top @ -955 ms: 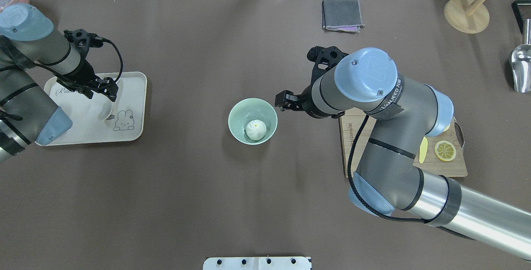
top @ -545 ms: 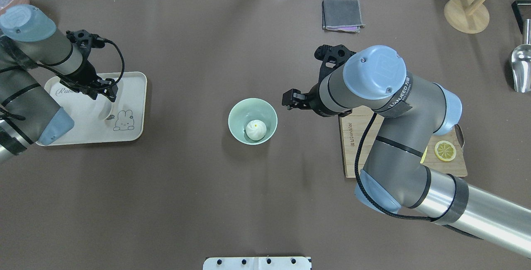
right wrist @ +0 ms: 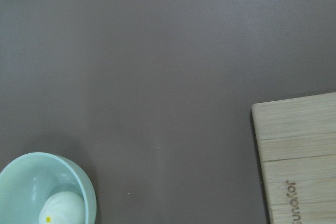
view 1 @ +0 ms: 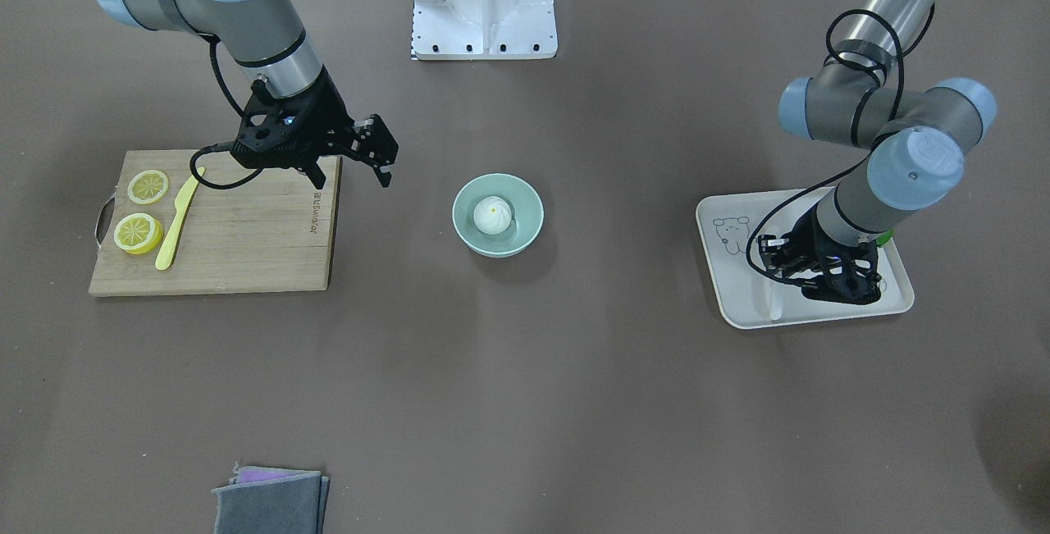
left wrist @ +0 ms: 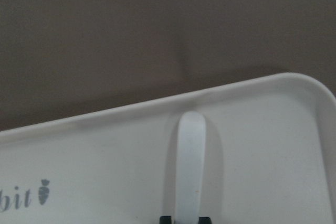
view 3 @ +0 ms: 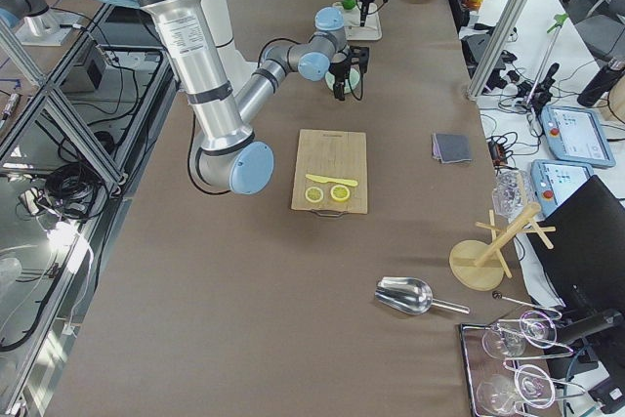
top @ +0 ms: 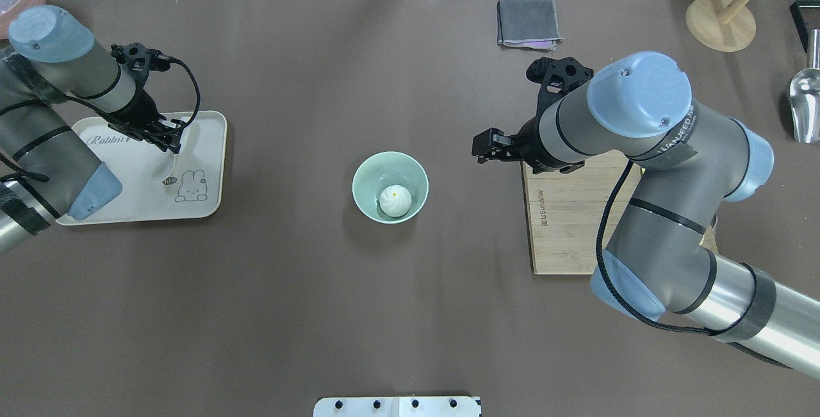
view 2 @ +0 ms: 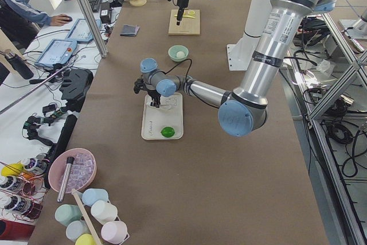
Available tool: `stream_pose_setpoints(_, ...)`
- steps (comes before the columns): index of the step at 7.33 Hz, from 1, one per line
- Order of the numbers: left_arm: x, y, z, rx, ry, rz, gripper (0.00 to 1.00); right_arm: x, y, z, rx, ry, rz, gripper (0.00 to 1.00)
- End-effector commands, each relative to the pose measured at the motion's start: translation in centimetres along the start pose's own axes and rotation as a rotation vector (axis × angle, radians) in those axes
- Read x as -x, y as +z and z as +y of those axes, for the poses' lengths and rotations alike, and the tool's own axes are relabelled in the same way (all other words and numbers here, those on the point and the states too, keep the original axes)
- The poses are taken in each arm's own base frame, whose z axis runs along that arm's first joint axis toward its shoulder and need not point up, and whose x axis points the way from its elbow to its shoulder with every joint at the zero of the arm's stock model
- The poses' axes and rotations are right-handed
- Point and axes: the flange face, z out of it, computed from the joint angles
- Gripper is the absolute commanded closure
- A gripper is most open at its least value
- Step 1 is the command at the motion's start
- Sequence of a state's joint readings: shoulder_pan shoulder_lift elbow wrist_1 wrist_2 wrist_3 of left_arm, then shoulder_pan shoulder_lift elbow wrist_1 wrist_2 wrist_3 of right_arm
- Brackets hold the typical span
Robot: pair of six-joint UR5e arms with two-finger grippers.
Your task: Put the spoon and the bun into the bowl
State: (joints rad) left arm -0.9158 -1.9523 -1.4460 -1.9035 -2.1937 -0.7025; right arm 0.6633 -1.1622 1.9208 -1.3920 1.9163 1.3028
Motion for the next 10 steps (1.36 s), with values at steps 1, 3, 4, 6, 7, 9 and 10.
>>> stream_pose_setpoints(1, -6.8, -4.7, -2.6, -0.067, -0.063, 0.075, 1.0, -4.5, -1.7, -1.9, 0.009, -0.038, 0.02, 0.0)
stream_pose_setpoints(3, -17.9, -6.3, -2.1, -0.072, -0.14, 0.173, 1.0, -9.0, -2.8, -4.2, 0.022, -0.069, 0.048, 0.0)
stream_pose_setpoints(4, -22.6, -6.8, -1.4, -0.063, -0.172, 0.211, 1.0, -11.6, -3.8, -5.5, 0.035, -0.092, 0.053, 0.0)
stream_pose_setpoints(6, -31.5, -5.7, 1.1, -0.098, -0.192, 0.228, 1.0, -15.5, -5.0, -6.9, 0.042, -0.123, 0.068, 0.0)
stream_pose_setpoints(7, -33.3, -5.5, 2.1, -0.086, -0.176, 0.241, 1.0, -16.2, -5.3, -7.3, 0.042, -0.122, 0.072, 0.0)
stream_pose_setpoints(9, -34.6, -5.2, 2.8, -0.091, -0.18, 0.246, 1.0, -17.2, -5.7, -7.2, 0.04, -0.117, 0.074, 0.0)
stream_pose_setpoints(10, -34.4, -4.9, 2.8, -0.09, -0.178, 0.242, 0.78, -17.8, -6.1, -6.7, 0.042, -0.114, 0.077, 0.0)
